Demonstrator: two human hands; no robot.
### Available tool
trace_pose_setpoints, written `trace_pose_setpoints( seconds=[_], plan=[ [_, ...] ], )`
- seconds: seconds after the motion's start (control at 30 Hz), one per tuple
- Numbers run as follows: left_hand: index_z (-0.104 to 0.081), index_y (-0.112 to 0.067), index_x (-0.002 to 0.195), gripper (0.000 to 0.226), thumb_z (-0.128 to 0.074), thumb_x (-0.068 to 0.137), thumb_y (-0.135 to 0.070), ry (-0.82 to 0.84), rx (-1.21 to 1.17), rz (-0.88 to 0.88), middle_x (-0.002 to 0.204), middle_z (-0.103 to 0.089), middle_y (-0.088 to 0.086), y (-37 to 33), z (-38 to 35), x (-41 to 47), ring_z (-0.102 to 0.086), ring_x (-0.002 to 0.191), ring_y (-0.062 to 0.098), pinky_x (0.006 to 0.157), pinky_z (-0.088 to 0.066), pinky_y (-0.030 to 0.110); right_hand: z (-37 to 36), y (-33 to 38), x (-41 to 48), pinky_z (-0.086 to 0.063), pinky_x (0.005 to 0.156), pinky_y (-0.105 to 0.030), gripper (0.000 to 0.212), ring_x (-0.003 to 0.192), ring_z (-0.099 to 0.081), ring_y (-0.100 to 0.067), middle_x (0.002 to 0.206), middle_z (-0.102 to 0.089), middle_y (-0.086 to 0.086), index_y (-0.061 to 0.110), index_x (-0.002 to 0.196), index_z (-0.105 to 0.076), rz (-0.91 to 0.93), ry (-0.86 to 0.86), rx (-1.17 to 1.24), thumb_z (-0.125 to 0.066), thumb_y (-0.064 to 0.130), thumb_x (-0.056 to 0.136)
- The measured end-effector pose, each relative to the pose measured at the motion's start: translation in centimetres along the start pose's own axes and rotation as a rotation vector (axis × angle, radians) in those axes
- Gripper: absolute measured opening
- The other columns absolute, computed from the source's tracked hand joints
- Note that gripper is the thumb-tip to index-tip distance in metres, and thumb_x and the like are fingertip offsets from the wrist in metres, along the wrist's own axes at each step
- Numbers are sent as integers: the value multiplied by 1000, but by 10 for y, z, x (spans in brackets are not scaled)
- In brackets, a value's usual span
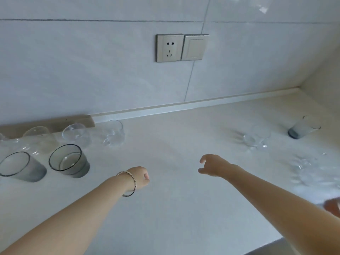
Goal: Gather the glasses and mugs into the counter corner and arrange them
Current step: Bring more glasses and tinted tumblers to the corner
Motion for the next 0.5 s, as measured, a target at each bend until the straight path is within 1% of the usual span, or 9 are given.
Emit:
trace_pose_setpoints(
  seconds=[0.07, 0.13, 0.2, 0.3, 0.37, 0.43, 0.5],
  plan=[
    [-59, -12, 116, 29, -44, 92, -20, 26, 27, -20, 126, -59, 3, -46, -12, 13, -56, 115, 20, 97, -43, 27, 20, -53, -1, -42, 99, -30, 45, 123, -51, -19, 134, -53, -1, 19, 131, -50, -34, -40, 11, -56, 29, 88],
    [-61, -18, 105, 22, -44, 91, -18, 47, 55, -48, 113, -61, 4, -88, -24, 27, -55, 99, 18, 85, -42, 25, 39, -102, 2, -41, 98, -29, 44, 125, -49, -19, 135, -52, -2, 20, 131, -49, -65, -91, 19, -56, 28, 89],
    [-58, -21, 94, 15, -44, 90, -17, 52, 75, -63, 99, -57, 1, -122, -34, 40, -50, 90, 17, 81, -41, 24, 61, -144, 7, -40, 99, -29, 44, 127, -47, -21, 136, -50, -4, 20, 133, -48, -93, -159, 26, -55, 27, 90],
    [-60, -20, 99, 18, -44, 91, -19, 67, 88, -63, 101, -56, -1, -159, -48, 54, -49, 92, 15, 89, -44, 26, 92, -190, 18, -39, 102, -33, 48, 129, -45, -27, 139, -44, -10, 17, 136, -46, -122, -270, 47, -56, 25, 89],
    [-57, -22, 96, 15, -43, 91, -19, 81, 104, -61, 100, -52, -4, -178, -55, 62, -49, 94, 14, 93, -44, 27, 112, -213, 29, -40, 103, -35, 55, 129, -43, -29, 140, -40, -12, 16, 139, -42, -131, -339, 74, -58, 24, 87],
    [-54, -23, 93, 13, -42, 90, -20, 89, 122, -65, 99, -52, -5, -191, -60, 70, -52, 97, 15, 95, -44, 28, 127, -228, 43, -39, 104, -37, 66, 132, -37, -29, 144, -34, -12, 16, 143, -34, -144, -382, 106, -62, 26, 84],
    [-51, -24, 90, 10, -42, 90, -20, 88, 127, -58, 104, -56, -3, -199, -62, 77, -54, 100, 16, 95, -44, 28, 136, -238, 59, -39, 104, -40, 80, 134, -34, -31, 146, -30, -12, 17, 146, -25, -159, -387, 120, -68, 32, 81]
  ],
)
Point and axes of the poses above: each hand's wrist, its own x-axis towards the middle knuckle, its own z-axis out of the back of the hand, y = z × x, the point moved 5 cm from there along x, towards the middle knuckle
